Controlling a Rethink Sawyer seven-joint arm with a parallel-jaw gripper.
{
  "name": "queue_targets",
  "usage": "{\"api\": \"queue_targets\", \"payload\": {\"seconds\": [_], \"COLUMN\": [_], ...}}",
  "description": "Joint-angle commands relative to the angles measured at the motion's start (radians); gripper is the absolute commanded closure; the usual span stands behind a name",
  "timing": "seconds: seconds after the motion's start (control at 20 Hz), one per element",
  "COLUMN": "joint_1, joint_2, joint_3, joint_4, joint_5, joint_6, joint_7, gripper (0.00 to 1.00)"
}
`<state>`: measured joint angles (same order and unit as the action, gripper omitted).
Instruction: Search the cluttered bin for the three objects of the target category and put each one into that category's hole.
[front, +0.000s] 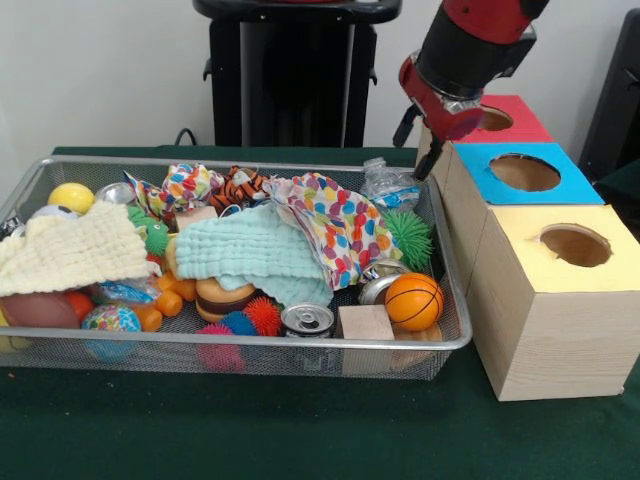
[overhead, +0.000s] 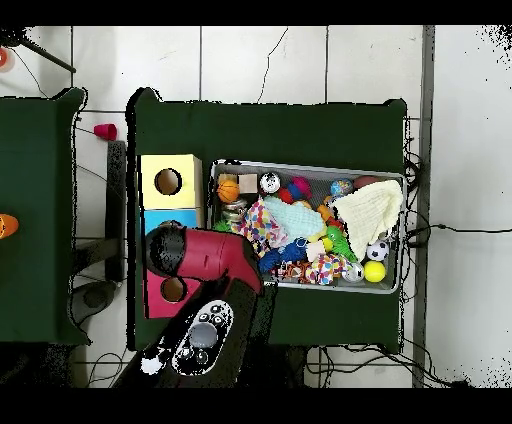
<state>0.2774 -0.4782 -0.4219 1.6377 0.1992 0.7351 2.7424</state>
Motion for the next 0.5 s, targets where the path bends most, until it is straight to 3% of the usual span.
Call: {"api": "queue_targets", "payload": {"seconds": [0.05, 0.2, 0.5], "joint_1": [-0.028, -0.052, -0.088], "joint_2": [0.034, 0.027, 0.118], "joint_3": [-0.025, -0.022, 0.016], "joint_4": [0.073, 0.079, 0.049], "joint_5": [-0.060, -0.061, -0.041], "joint_6": [-0.027, -0.031, -0.115], "joint_7": [0.102, 0.070, 0.086], "gripper": [0.00, 0.00, 0.00]}}
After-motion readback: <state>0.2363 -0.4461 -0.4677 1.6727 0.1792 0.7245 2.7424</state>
